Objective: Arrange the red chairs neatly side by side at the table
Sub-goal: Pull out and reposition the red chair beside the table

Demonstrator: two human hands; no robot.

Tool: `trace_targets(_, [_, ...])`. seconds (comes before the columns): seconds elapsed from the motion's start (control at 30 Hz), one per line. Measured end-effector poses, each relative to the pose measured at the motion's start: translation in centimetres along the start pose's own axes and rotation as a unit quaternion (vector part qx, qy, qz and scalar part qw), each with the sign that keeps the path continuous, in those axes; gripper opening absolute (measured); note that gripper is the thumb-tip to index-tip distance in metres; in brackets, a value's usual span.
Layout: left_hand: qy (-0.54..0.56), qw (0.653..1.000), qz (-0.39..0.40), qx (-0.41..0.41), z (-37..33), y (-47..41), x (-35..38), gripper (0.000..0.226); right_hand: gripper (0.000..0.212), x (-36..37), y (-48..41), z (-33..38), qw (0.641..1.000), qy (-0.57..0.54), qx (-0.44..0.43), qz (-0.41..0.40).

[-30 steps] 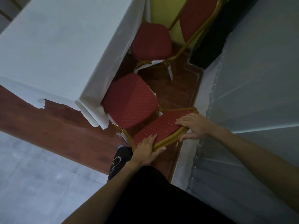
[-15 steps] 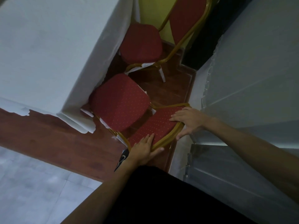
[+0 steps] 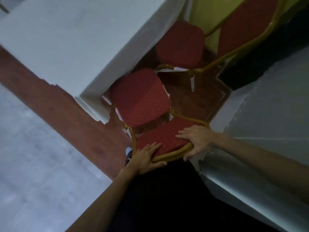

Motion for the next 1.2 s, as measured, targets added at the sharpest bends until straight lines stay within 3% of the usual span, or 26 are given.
trace_targets(0.23, [0.034,0.994,-0.103,-0.020,-0.4,-0.1,0.3,0.110,0.120,1.5,-0.6,-1.6,0.996,0.005,-0.089,0.022])
trace_targets(0.53, [0.033,0.989,-0.118,-0.084,-2.1,-0.7,2.4,0.110,0.095,3.6,1.8,-8.7,0.982,-0.019,-0.180,-0.047])
trace_targets(0.9, [0.017,0.984,-0.150,-0.095,-4.9,-2.2,5.3,0.110,0.081,4.4,3.2,-11.0,0.975,0.023,-0.220,-0.010])
trace_targets(1.2, [0.039,0.973,-0.189,-0.128,-8.7,-5.1,7.5,0.108,0.077,3.0,4.4,-15.2,0.943,0.162,-0.279,-0.081])
Point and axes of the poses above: each hand's wrist, its own y-axis away from the middle knuckle, its own x-axis out of the palm, z = x × y, the point moved 9 cm from there along -y, towards the middle knuckle, and after that the axes turned 13 degrees about y, right-handed, at the moved point
